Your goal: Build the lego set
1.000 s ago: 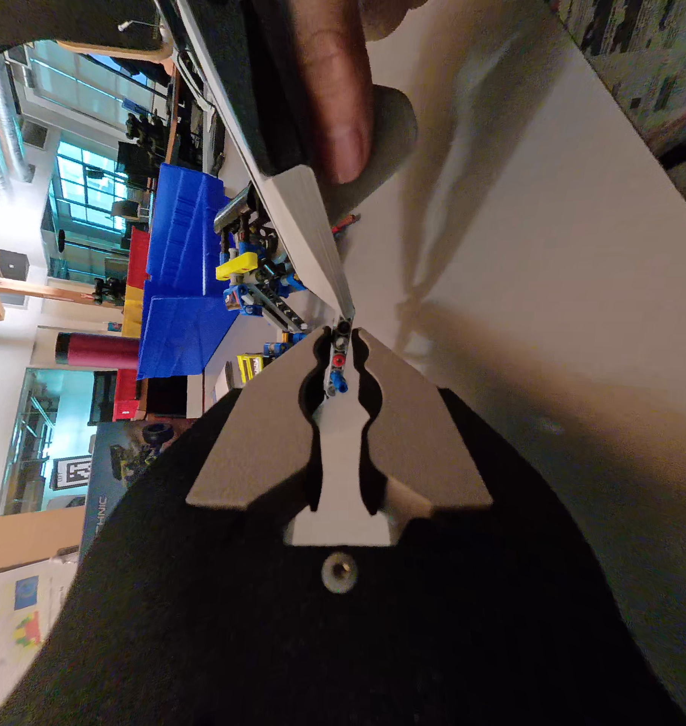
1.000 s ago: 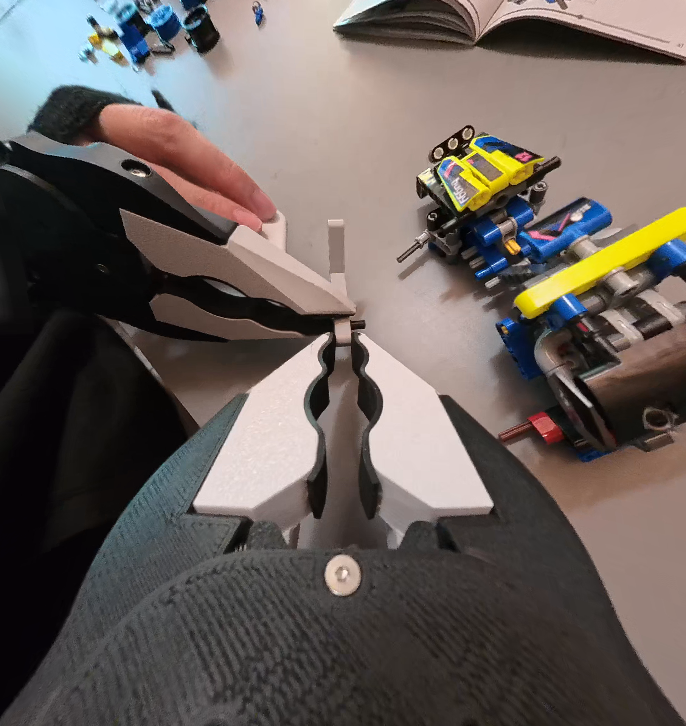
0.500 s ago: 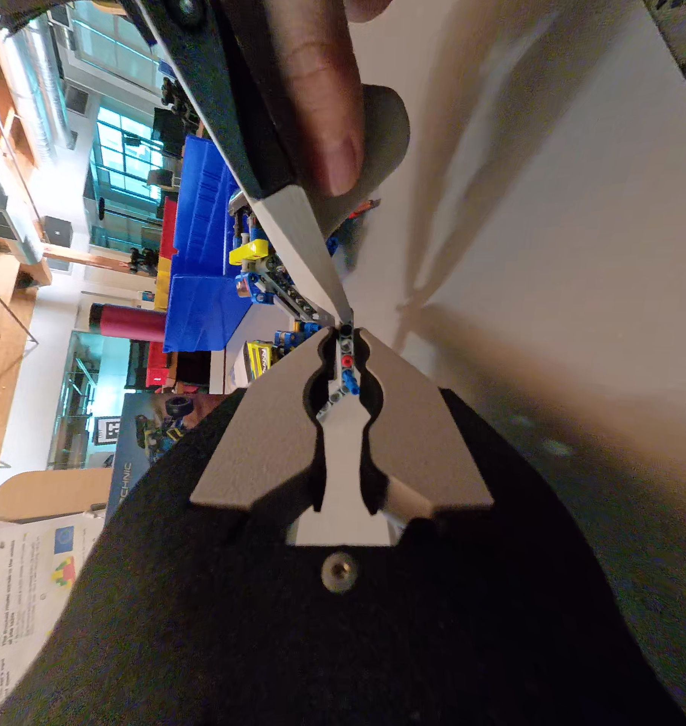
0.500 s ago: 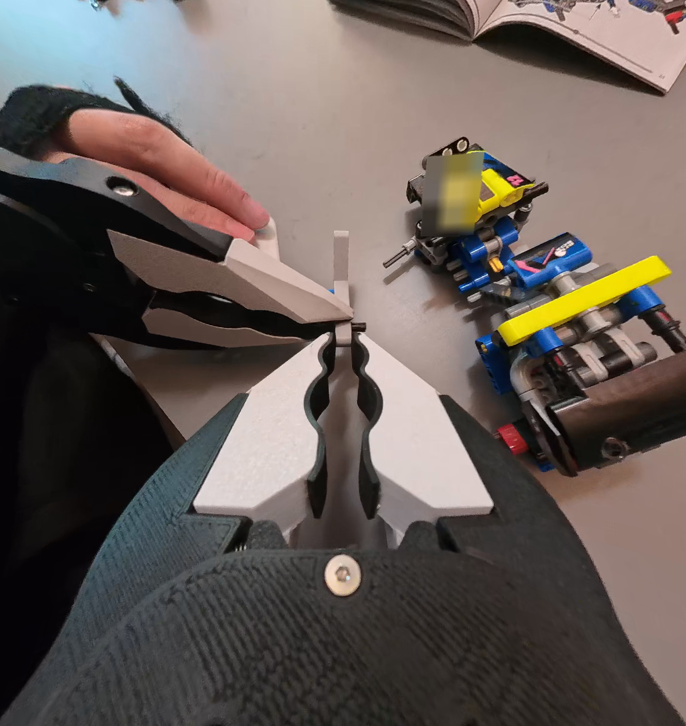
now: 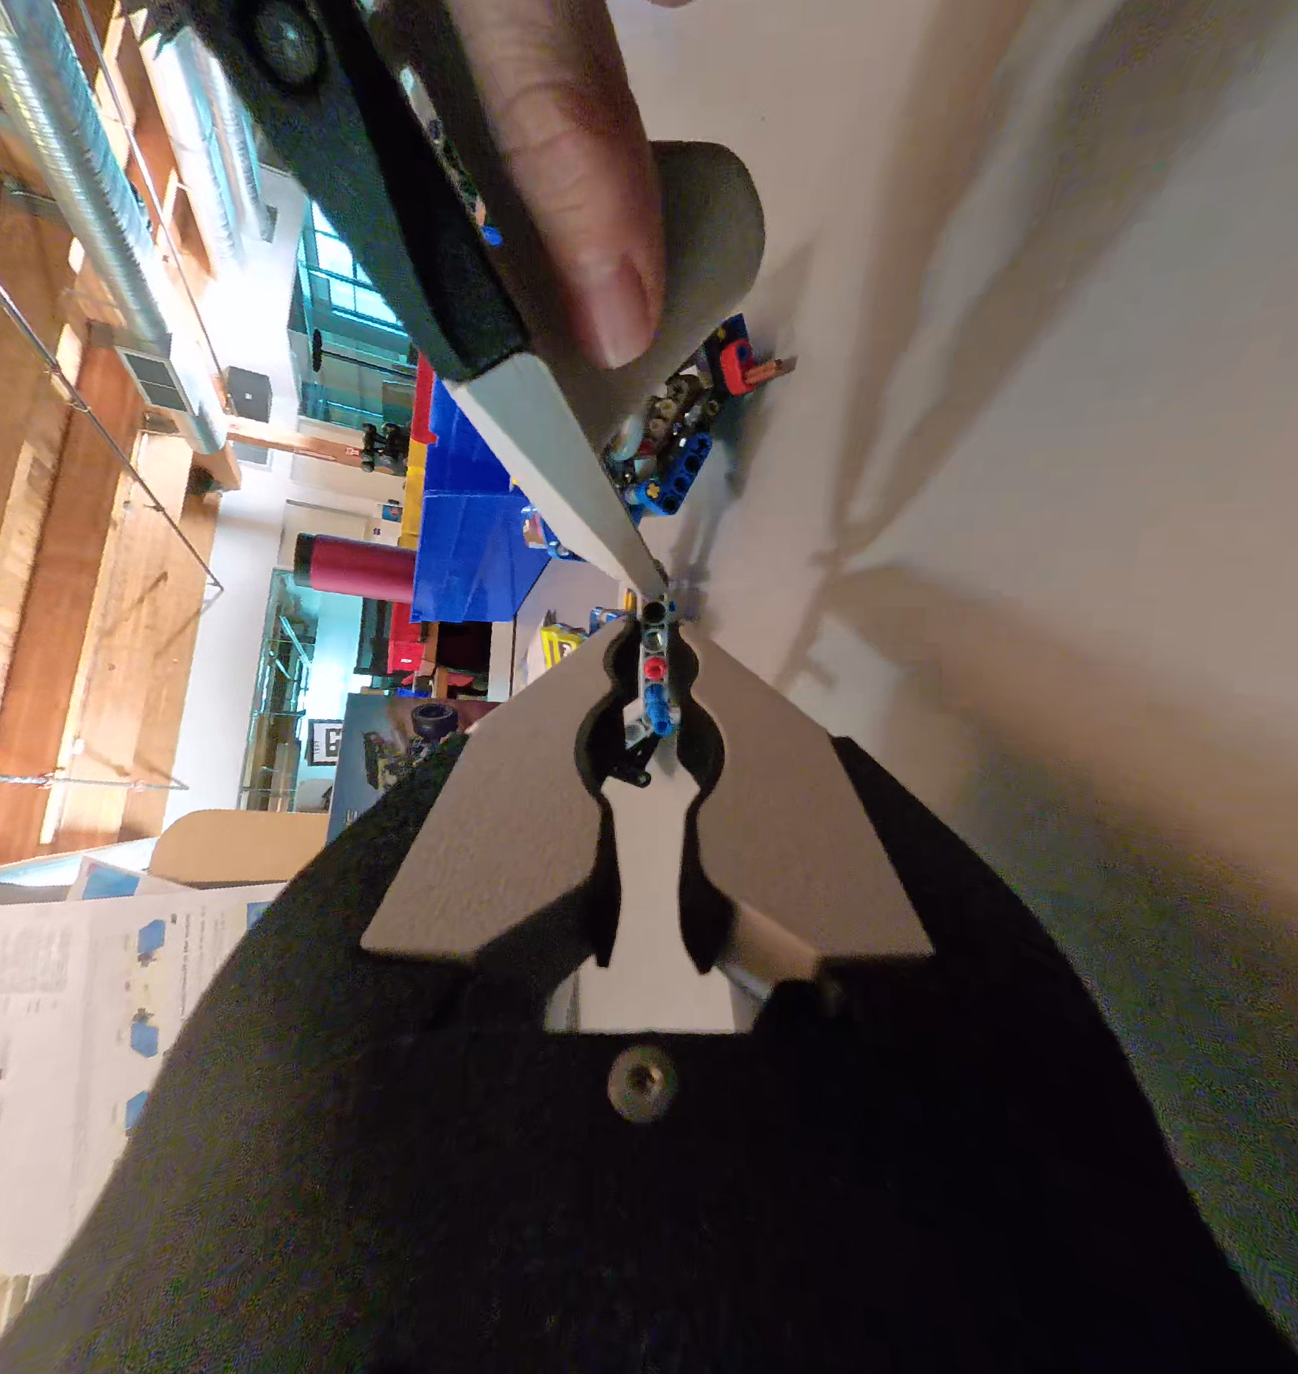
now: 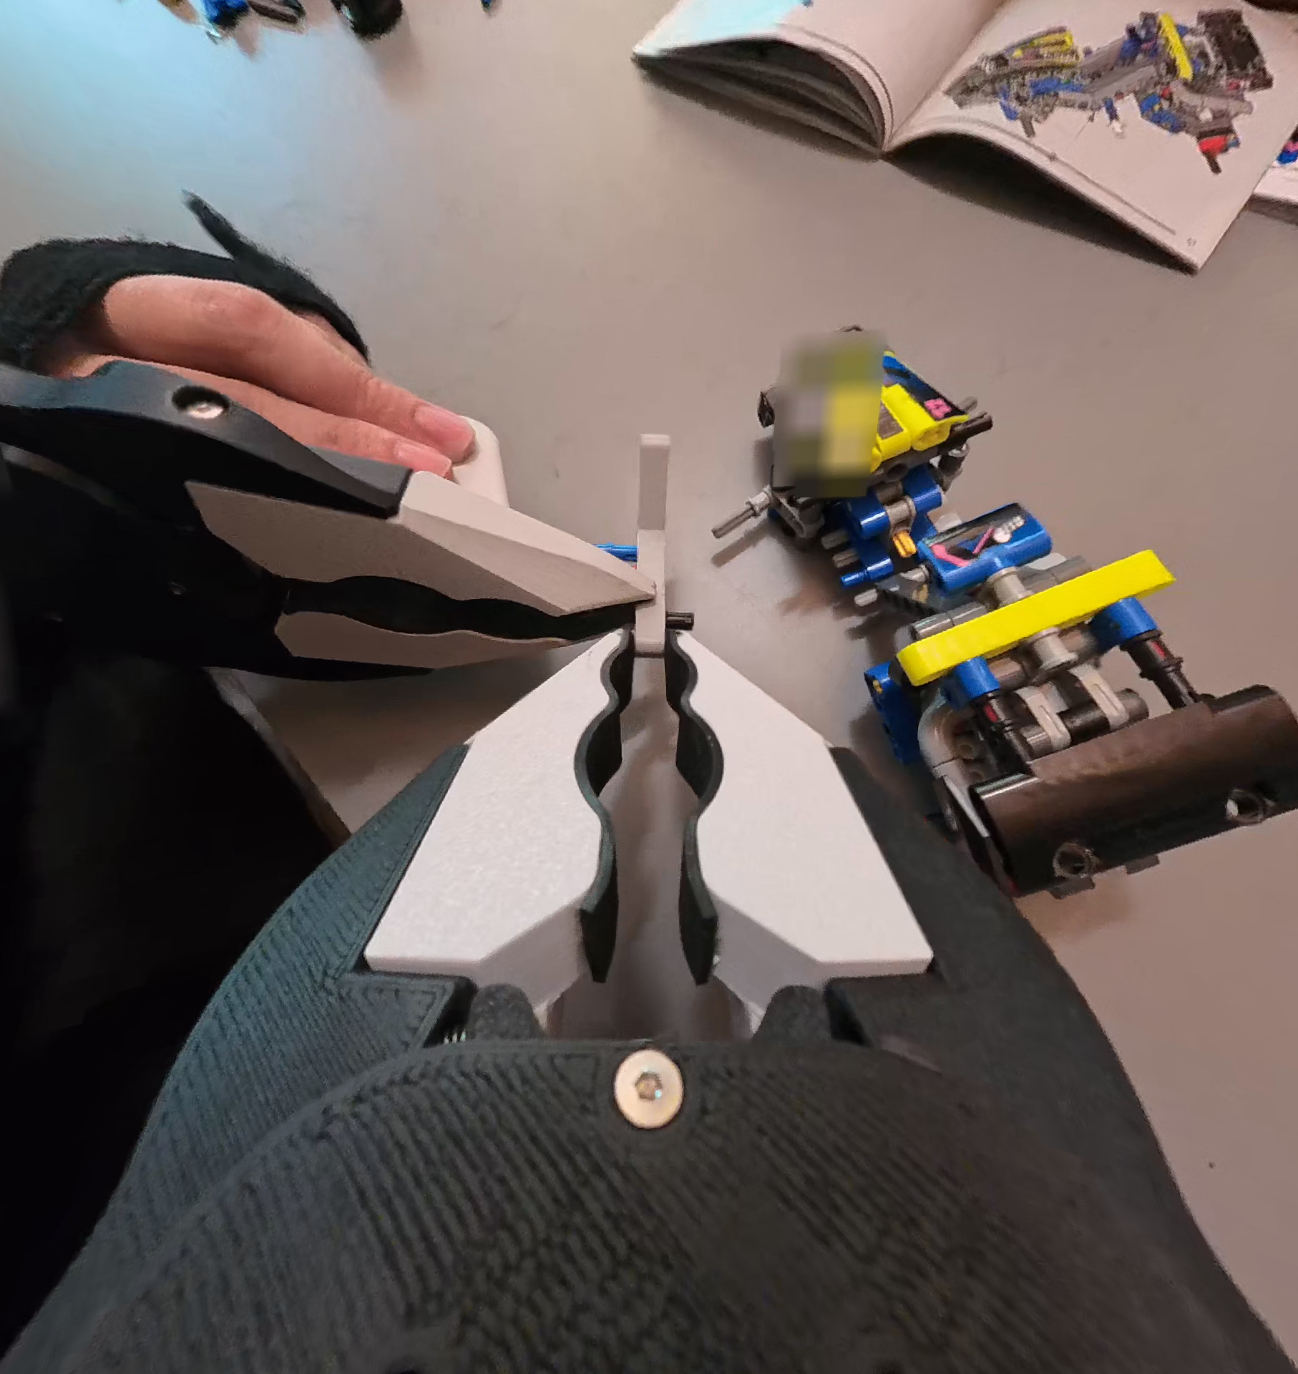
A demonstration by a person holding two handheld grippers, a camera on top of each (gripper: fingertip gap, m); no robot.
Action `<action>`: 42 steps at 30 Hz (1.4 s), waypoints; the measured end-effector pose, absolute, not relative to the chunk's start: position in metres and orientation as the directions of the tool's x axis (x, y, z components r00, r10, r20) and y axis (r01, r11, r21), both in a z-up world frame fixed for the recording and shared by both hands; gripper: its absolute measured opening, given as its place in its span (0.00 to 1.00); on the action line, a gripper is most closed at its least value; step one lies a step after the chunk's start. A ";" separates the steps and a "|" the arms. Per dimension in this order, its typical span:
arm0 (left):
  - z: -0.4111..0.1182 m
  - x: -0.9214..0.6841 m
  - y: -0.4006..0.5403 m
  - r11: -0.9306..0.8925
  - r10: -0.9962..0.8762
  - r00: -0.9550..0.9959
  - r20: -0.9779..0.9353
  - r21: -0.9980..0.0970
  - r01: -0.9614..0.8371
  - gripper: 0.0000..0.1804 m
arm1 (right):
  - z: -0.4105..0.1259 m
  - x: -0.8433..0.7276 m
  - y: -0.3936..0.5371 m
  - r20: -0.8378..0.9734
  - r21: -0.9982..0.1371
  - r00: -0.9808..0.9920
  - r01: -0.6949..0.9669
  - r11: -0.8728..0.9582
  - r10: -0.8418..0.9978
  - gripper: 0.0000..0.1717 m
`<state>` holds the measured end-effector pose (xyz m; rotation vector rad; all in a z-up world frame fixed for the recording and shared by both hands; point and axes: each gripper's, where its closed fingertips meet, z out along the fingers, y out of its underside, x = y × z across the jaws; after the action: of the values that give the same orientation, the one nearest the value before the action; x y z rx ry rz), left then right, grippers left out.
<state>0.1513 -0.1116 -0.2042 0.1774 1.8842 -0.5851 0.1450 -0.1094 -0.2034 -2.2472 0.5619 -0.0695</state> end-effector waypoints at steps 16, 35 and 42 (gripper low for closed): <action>-0.209 0.192 -0.130 0.780 -0.486 -0.480 -0.730 -0.610 0.139 0.02 | -0.165 0.235 -0.143 -0.250 -0.692 0.968 -0.199 -0.694 -0.029 0.38; -0.214 0.204 -0.140 0.736 -0.557 -0.504 -0.661 -0.673 0.070 0.02 | -0.211 0.218 -0.129 -0.042 -0.562 0.998 -0.070 -0.824 -0.056 0.31; -0.208 0.206 -0.138 0.703 -0.582 -0.498 -0.643 -0.705 0.089 0.02 | -0.207 0.213 -0.122 -0.262 -0.670 0.965 -0.182 -0.719 0.000 0.36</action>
<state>0.2057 -0.1381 -0.2076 -0.3808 1.9317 -0.8612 0.2134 -0.1221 -0.2069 -2.3567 0.1275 0.3140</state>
